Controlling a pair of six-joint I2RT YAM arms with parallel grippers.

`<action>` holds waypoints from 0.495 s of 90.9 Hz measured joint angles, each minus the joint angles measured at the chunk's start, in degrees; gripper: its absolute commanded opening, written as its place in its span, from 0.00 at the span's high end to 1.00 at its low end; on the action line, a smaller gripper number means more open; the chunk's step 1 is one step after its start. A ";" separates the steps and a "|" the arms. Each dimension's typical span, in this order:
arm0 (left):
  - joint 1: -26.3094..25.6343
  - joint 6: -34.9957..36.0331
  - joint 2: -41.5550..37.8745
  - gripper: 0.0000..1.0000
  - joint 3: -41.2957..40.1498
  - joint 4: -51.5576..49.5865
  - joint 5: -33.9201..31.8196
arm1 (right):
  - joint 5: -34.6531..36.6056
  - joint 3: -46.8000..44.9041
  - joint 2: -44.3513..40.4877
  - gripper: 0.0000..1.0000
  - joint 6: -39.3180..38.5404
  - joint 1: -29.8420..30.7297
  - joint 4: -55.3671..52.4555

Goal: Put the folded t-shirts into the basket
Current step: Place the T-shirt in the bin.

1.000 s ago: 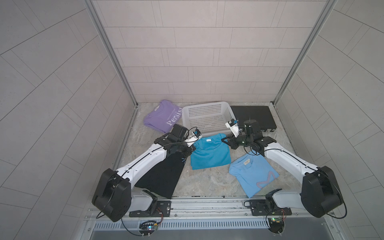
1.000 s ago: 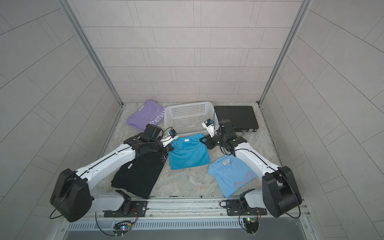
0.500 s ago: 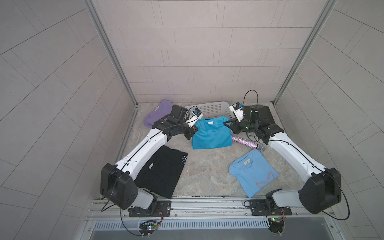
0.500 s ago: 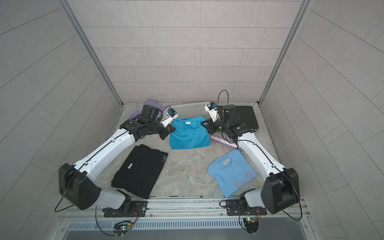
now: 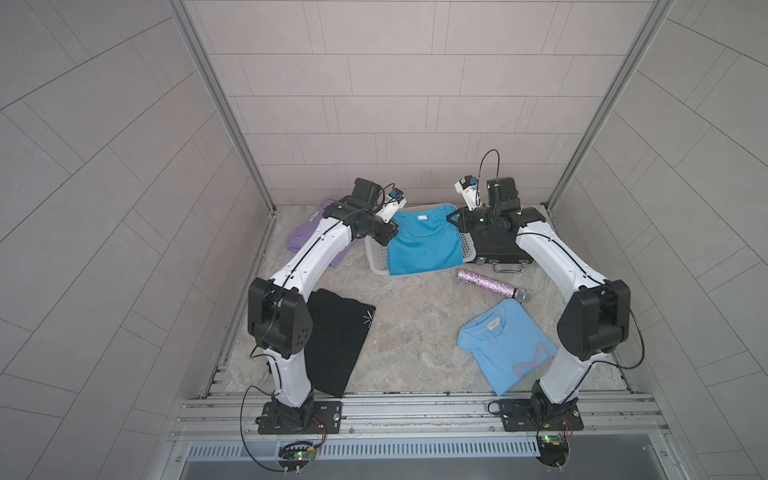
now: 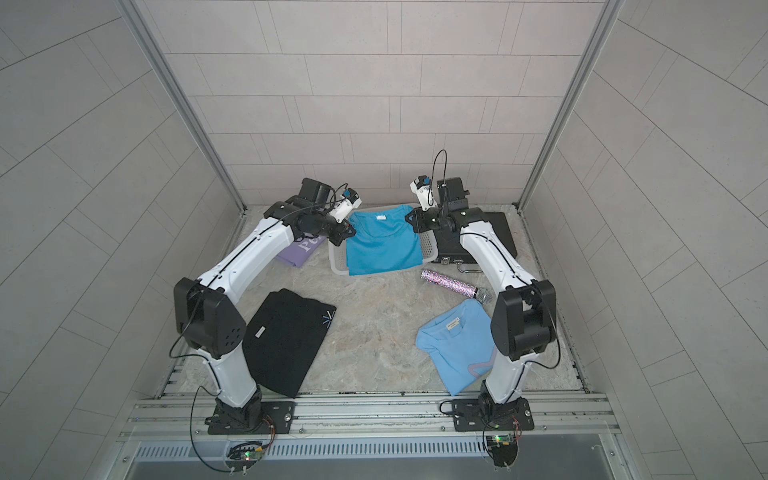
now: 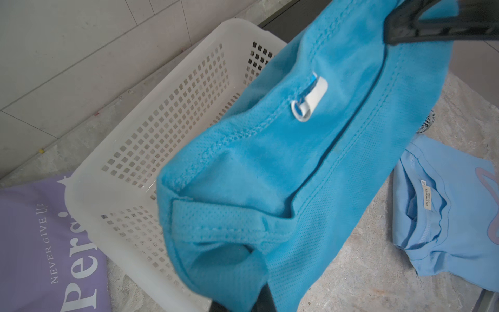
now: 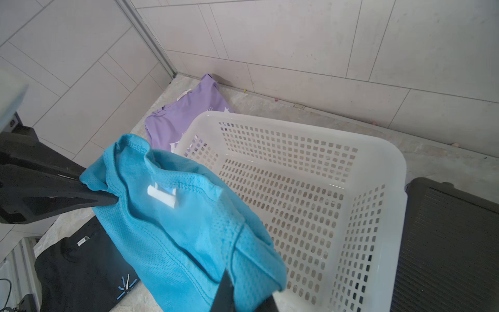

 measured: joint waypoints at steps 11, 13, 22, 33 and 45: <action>0.81 -0.70 5.18 1.00 3.63 -1.92 0.22 | 0.04 6.62 7.17 1.00 0.09 0.00 -2.73; 0.96 -0.81 5.99 1.00 4.09 -2.25 0.24 | 0.04 7.54 8.39 1.00 0.15 0.00 -3.17; 1.46 -1.27 10.05 1.00 6.29 -3.98 0.61 | 0.39 11.34 14.32 1.00 0.33 0.00 -5.44; 1.64 -1.64 14.71 1.00 8.59 -5.62 0.66 | 1.27 14.27 20.22 1.00 0.50 0.02 -8.00; 1.68 -1.70 19.28 1.00 10.64 -6.62 -0.09 | 2.51 17.51 25.27 1.00 0.42 0.02 -10.19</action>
